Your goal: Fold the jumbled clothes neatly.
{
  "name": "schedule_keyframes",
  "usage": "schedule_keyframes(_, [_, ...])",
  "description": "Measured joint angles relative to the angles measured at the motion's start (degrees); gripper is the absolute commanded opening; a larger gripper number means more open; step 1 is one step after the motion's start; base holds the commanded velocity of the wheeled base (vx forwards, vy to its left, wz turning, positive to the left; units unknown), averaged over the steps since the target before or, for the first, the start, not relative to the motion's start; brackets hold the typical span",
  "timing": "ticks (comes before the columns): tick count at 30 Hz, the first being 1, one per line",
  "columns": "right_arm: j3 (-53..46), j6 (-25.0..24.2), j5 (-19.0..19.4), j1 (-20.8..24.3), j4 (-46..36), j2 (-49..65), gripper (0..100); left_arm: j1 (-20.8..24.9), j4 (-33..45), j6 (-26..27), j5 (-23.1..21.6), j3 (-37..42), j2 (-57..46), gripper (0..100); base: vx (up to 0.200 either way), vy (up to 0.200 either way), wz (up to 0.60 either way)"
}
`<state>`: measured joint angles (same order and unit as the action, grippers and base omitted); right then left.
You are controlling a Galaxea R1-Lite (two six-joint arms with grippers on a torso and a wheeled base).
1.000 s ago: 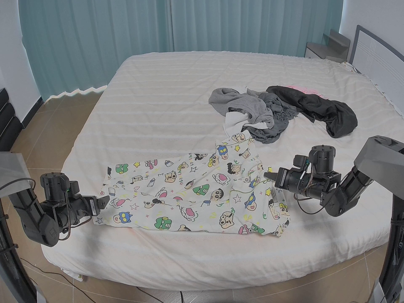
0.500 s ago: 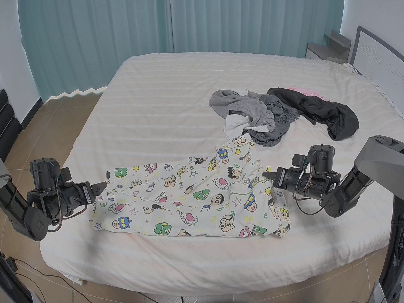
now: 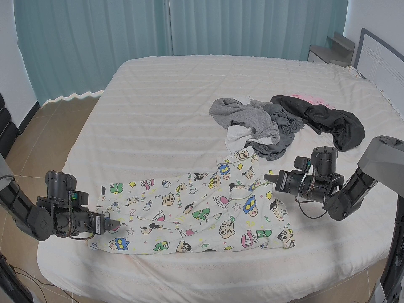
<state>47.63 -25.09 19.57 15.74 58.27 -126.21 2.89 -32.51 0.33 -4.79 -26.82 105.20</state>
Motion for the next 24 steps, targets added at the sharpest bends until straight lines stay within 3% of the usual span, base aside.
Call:
schedule_keyframes(8, [-5.7,1.6,0.0,0.9,4.5,0.7,0,3.2,11.2,0.2,0.6,-3.9,0.2,100,0.0,0.0,0.0])
schedule_keyframes(20, [-10.8,2.0,0.5,2.3,7.9,2.3,0,4.4,12.2,-2.3,1.6,-6.8,8.6,100,0.0,0.0,0.0])
schedule_keyframes(24, [-12.3,2.9,0.9,3.1,8.0,3.4,0,4.5,12.1,-6.0,1.8,-8.4,12.0,100,0.0,0.0,0.0])
